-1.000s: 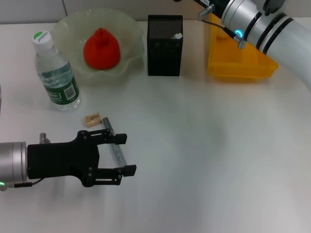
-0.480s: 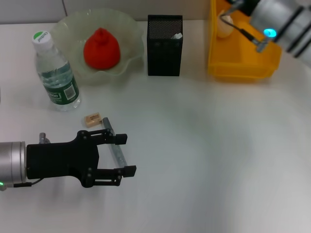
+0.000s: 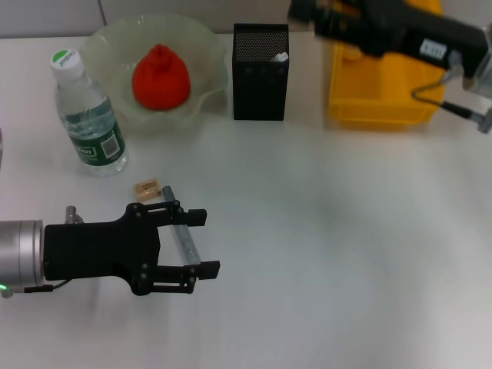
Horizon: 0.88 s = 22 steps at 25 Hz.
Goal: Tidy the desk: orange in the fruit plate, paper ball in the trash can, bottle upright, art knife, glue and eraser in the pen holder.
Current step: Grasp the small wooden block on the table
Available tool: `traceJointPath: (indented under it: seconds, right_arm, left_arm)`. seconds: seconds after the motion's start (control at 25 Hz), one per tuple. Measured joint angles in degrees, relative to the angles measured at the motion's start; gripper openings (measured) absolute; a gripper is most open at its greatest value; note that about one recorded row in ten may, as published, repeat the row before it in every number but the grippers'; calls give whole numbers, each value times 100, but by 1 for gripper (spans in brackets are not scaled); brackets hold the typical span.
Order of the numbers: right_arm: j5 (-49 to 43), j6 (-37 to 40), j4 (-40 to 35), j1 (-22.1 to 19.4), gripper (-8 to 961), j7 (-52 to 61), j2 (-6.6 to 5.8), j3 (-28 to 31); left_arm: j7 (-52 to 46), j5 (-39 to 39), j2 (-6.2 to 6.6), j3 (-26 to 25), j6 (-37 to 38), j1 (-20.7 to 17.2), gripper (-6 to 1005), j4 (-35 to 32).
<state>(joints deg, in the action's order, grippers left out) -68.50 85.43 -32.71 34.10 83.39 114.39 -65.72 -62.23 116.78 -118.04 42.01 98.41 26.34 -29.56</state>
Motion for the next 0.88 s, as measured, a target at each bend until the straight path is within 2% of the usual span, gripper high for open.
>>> traceJointPath:
  seconds: [0.12,0.2,0.24,0.4,0.56,0.72,0.88]
  right_arm:
    - [-886,320,-43,51,775,305,-86,216]
    - [-1661,565,-97,61,775,397,-106,443]
    - [-1661,565,-97,61,775,397,-106,443]
    - [-2680,713,-137,34,775,421,-115,632]
    - [-3121,752,-145,8,775,320,-114,649]
    - [-3727,802,-289,-129,775,-17,-34,656]
    - [-3823,779,-409,-198,776,-86,7,656]
  left_arm:
    - [2,-13,7,0,11,10,683,0]
    - [-12,-21,15,0,13,33,682,0]
    - [-12,-21,15,0,13,33,682,0]
    - [-64,-24,21,0,21,83,680,2]
    - [-113,-24,40,0,27,119,678,-1]
    - [-334,-18,90,12,37,198,677,-11]
    - [-525,0,150,8,42,243,675,-14]
